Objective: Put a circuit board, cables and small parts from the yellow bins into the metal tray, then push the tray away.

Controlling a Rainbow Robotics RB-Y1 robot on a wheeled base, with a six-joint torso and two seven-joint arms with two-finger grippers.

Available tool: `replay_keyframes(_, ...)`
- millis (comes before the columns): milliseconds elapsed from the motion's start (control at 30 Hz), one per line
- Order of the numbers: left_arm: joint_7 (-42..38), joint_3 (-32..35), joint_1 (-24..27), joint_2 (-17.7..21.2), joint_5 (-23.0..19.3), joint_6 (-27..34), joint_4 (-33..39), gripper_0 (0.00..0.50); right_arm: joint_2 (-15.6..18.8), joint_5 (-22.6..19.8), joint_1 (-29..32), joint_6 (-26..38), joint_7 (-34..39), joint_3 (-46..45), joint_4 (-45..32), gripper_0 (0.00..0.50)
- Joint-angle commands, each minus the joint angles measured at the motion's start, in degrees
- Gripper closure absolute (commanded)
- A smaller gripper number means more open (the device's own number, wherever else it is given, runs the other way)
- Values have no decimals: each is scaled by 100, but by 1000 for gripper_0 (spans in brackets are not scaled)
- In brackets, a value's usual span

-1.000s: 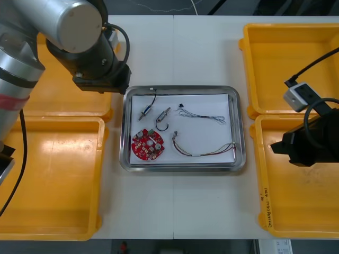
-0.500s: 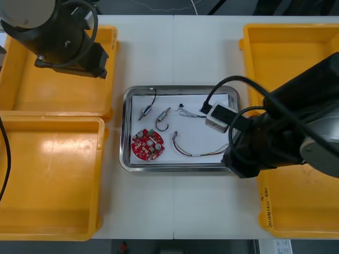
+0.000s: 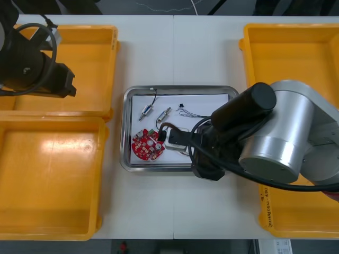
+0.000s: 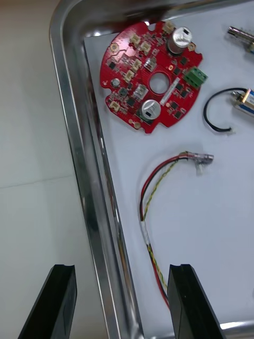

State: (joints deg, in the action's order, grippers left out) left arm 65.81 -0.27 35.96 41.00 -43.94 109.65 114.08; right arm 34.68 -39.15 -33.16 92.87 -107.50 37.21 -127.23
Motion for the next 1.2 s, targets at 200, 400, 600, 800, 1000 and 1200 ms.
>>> replay_keyframes(200, 292, 783, -977, 374, -238, 35, 783, 0, -146, 628, -578, -507, -359, 1272, 445, 0)
replay_keyframes(400, 389, 1179, -1557, 382, -255, 35, 1082, 0, -304, 1085, -657, -507, -341, 1755, 761, 0)
replay_keyframes(600, 459, 1477, -1926, 382, -220, 35, 1213, 0, -489, 1287, -640, -498, -333, 1913, 946, 0)
replay_keyframes(800, 486, 1688, -2287, 382, -194, 35, 1354, 0, -621, 1630, -516, -498, -315, 2063, 1086, 0)
replay_keyframes(1000, 530, 1750, -2489, 382, -124, 35, 1389, 0, -682, 1788, -420, -507, -315, 2080, 1095, 0)
replay_keyframes(1200, 538, 1750, -2647, 374, -167, 35, 1424, 0, -682, 1806, -402, -507, -341, 2071, 1104, 16)
